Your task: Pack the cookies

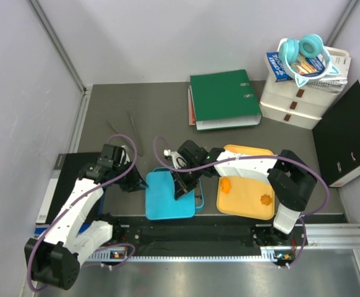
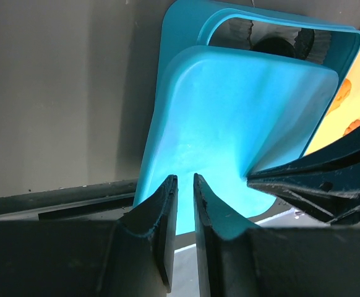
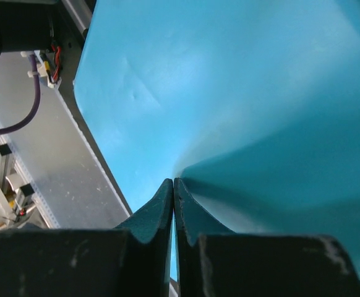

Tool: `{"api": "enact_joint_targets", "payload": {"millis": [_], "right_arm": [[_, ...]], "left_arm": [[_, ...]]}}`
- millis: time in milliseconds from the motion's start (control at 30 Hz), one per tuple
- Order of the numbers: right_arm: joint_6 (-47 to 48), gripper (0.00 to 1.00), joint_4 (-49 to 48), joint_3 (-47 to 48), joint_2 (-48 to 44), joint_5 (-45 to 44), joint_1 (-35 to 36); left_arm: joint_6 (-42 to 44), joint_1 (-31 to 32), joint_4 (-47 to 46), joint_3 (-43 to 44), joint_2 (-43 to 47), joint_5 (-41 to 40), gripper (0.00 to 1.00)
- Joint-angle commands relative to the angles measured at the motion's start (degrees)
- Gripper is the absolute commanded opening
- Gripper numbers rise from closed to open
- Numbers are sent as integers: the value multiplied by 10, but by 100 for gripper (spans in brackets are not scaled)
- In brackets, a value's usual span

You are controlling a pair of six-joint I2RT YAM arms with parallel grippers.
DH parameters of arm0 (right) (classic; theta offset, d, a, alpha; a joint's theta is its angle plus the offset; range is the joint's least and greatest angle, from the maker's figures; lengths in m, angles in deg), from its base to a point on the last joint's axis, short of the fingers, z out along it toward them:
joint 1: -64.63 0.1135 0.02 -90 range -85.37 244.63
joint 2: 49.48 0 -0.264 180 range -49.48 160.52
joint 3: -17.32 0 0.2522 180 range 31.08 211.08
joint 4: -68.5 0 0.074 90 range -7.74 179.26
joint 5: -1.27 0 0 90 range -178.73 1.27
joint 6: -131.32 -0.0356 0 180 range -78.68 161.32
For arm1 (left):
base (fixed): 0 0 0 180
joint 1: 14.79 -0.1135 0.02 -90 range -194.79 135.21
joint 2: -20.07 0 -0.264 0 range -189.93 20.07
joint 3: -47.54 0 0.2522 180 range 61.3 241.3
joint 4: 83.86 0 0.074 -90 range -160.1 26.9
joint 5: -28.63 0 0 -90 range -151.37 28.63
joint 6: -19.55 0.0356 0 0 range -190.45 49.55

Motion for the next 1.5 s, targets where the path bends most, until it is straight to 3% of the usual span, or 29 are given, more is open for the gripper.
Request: {"api": "enact_joint_targets", "payload": {"millis": [0, 700, 1267, 1333, 1467], "right_arm": [[5, 1, 16, 15, -4, -56, -21], [-1, 2, 39, -15, -58, -125, -58], [9, 3, 25, -7, -86, -95, -58], [10, 3, 23, -7, -83, -92, -58], [10, 8, 24, -3, -82, -89, -58]], "left_arm": [[-5, 2, -18, -5, 1, 8, 21], [-9, 4, -44, -36, -30, 17, 22], [-58, 5, -16, 64, 51, -87, 21], [-65, 4, -48, 46, 58, -66, 22], [-85, 6, -111, -6, 15, 60, 22]]}}
